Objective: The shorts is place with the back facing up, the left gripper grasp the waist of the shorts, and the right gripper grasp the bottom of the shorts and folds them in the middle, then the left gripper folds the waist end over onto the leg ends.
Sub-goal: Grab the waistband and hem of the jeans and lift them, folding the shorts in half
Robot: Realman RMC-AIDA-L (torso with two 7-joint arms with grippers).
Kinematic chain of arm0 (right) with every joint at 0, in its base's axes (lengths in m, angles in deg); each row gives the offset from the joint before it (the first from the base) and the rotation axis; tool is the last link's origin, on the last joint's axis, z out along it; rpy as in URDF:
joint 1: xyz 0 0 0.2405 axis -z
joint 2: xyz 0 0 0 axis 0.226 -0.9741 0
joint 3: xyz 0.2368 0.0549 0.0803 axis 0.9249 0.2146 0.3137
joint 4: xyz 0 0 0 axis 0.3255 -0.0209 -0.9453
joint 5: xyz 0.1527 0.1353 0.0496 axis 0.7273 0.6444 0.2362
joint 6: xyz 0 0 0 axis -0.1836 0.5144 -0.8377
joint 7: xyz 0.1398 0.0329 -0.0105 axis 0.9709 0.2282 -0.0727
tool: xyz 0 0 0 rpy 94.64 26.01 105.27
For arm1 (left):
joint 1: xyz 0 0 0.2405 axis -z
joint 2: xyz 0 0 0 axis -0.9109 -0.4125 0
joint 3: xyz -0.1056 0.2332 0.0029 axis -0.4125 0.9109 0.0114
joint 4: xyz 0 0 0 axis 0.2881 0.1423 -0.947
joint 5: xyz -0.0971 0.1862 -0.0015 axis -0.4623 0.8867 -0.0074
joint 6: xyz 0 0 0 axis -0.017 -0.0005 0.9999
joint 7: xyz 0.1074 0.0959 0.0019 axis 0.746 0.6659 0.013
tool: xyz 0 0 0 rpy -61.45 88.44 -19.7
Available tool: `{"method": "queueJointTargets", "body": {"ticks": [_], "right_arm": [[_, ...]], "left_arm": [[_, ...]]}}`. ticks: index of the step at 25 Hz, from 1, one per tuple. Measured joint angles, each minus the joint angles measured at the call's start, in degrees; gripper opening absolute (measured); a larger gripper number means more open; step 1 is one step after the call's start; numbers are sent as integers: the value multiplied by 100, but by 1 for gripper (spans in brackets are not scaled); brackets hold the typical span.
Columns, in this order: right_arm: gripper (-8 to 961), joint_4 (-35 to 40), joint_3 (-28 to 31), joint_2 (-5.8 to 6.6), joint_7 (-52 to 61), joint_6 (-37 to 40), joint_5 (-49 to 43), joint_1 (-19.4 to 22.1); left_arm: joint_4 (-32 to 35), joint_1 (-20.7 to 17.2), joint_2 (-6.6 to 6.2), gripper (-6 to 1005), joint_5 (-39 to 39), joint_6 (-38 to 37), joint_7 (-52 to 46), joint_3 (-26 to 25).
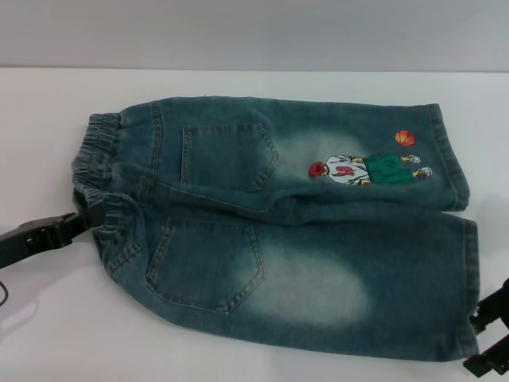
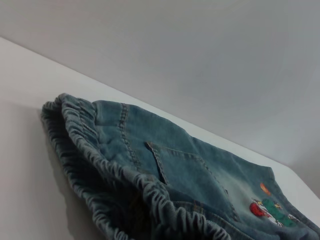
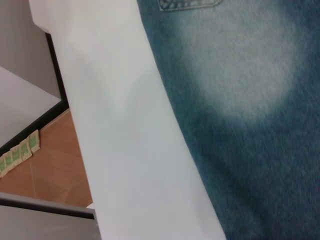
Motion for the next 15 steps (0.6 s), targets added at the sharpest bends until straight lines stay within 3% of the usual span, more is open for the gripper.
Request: {"method": "queueJointTargets", "body": {"ticks": [15], "right_arm": [[706, 15, -63, -236, -7, 21, -20, -199]], "left_arm": [[-14, -18, 0, 43, 0, 31, 51, 0]]}}
